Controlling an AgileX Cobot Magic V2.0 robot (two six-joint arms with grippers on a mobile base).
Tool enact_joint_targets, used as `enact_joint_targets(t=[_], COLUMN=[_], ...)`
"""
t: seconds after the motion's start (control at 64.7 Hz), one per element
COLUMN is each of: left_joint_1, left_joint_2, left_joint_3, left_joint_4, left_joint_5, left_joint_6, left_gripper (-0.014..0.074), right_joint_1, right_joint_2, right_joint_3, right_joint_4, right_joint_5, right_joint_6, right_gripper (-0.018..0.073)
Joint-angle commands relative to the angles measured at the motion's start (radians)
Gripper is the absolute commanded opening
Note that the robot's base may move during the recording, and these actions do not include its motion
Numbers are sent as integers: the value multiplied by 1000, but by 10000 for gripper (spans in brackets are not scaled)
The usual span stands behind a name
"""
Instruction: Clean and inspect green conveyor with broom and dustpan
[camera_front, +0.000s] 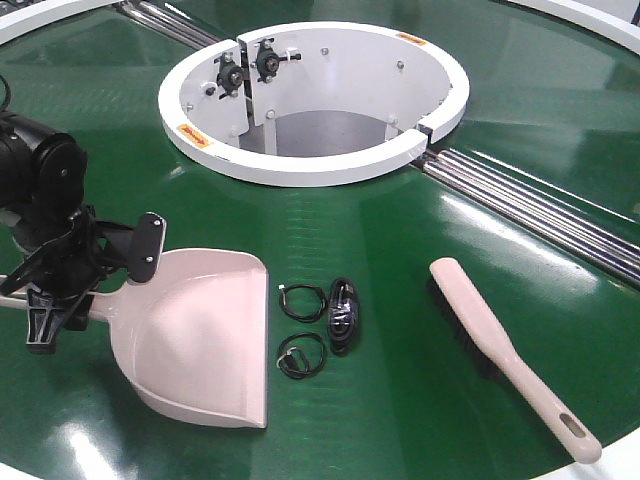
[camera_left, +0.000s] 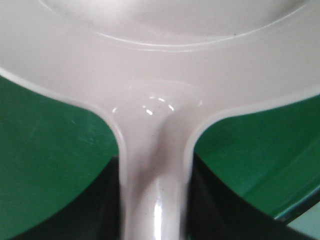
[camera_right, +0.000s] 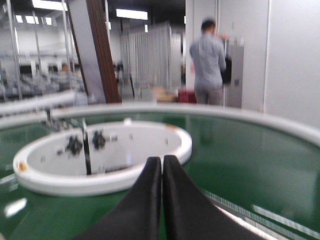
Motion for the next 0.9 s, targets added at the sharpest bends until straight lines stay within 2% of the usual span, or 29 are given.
enact_joint_targets(t=[0.0,0.077,0.139,0.309,0.495,0.665,0.881], left_joint_1=[-9,-9,-9,-9,-9,-9,-9], left_joint_2=[-37,-37,-37,-37,-37,-37,-37], left_joint_3=[-30,-30,-30,-30,-30,-30,-30], left_joint_4=[-9,-9,-9,-9,-9,-9,-9], left_joint_5=[7,7,7,7,7,7,7], left_joint_6=[0,0,0,0,0,0,0], left_gripper=[-6,-6,-6,-6,-6,-6,-6], right_joint_1=[-8,-8,-8,-8,-8,-8,-8], right_joint_2=[130,195,236,293,347,436,546], right_joint_3=[-150,-221,-253,-258,-258,-258,-263], right_joint_4=[50,93,91,113,110,104,122], right_joint_5=[111,194,216,245,360,476,536], right_joint_6=[0,-10,-16,-2,-6,-36,-105], right_gripper=[-9,-9,-9,-8,29,167,417])
